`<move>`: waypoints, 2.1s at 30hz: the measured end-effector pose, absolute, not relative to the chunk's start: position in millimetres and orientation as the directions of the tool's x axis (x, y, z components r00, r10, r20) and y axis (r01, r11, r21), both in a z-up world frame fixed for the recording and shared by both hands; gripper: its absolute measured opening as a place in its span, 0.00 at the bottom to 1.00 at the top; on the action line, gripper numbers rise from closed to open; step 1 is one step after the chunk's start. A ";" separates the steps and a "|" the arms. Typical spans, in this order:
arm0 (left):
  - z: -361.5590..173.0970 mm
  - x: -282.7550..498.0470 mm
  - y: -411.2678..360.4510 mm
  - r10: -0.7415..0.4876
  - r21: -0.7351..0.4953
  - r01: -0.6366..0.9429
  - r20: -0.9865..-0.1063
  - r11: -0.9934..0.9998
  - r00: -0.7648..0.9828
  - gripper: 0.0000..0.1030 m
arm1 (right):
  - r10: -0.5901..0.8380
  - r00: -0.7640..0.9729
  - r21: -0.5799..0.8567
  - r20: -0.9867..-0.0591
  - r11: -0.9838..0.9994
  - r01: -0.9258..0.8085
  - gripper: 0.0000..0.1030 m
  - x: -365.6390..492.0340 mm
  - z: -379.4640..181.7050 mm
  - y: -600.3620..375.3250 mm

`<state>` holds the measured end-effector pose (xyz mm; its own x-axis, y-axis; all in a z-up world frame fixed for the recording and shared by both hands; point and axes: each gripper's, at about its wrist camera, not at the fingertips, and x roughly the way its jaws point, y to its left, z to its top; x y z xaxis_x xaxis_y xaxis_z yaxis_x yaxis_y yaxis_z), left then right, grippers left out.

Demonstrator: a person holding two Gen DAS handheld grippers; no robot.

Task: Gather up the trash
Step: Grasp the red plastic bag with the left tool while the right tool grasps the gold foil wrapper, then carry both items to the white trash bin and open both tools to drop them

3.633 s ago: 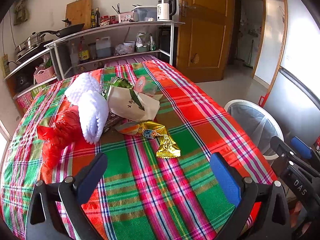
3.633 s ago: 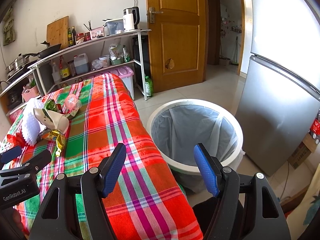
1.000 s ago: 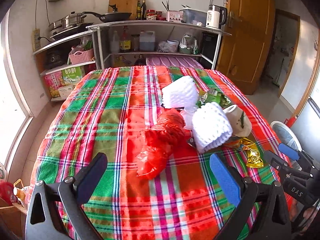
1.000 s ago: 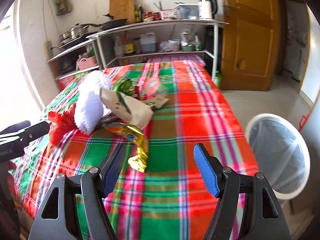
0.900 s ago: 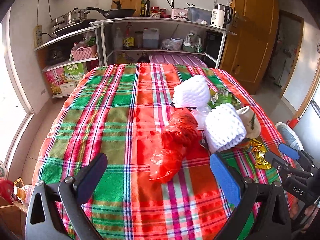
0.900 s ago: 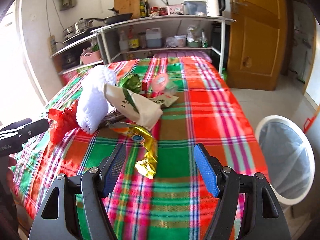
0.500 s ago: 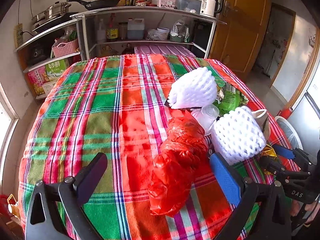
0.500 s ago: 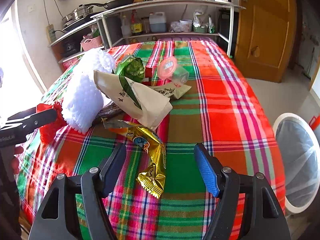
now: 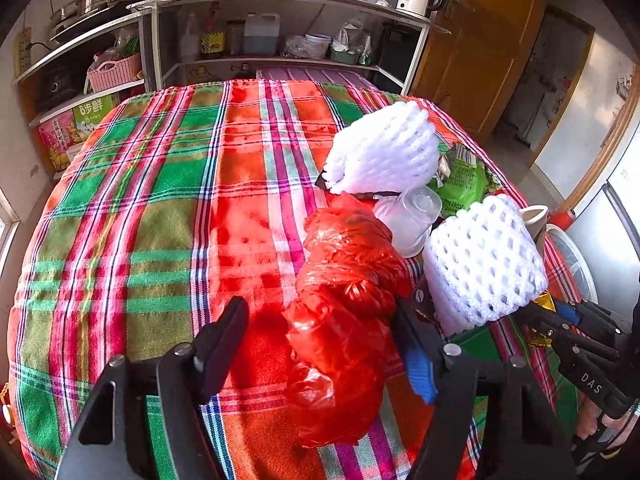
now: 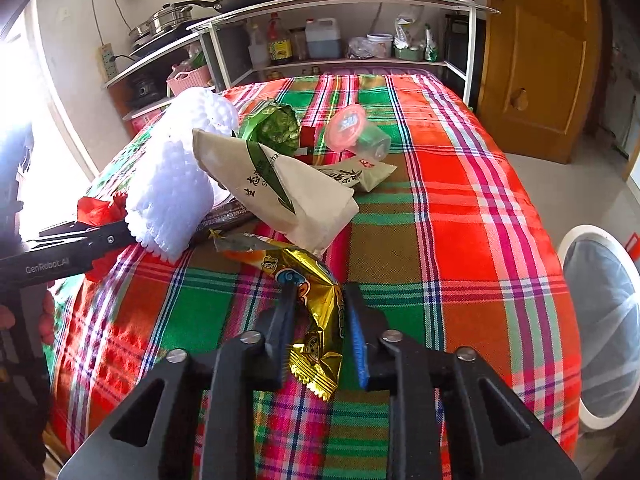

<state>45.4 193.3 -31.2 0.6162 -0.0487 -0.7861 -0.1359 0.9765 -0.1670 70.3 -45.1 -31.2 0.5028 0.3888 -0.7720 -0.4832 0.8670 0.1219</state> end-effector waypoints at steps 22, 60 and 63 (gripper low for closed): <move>27.8 -18.3 166.3 0.010 -0.123 -0.127 -0.679 0.984 0.734 0.43 | 0.451 0.594 0.178 -0.666 0.869 -0.461 0.16 37.5 6.8 -80.7; 8.0 119.7 -168.0 -0.463 -0.225 0.467 -0.736 0.855 0.494 0.43 | -0.055 0.710 0.047 -0.702 0.991 0.124 0.16 75.5 11.4 -352.8; -4.0 124.9 -180.0 -0.447 -0.220 0.463 -0.763 0.859 0.467 0.43 | -0.069 0.680 0.018 -0.730 0.992 0.121 0.16 85.1 0.2 -357.4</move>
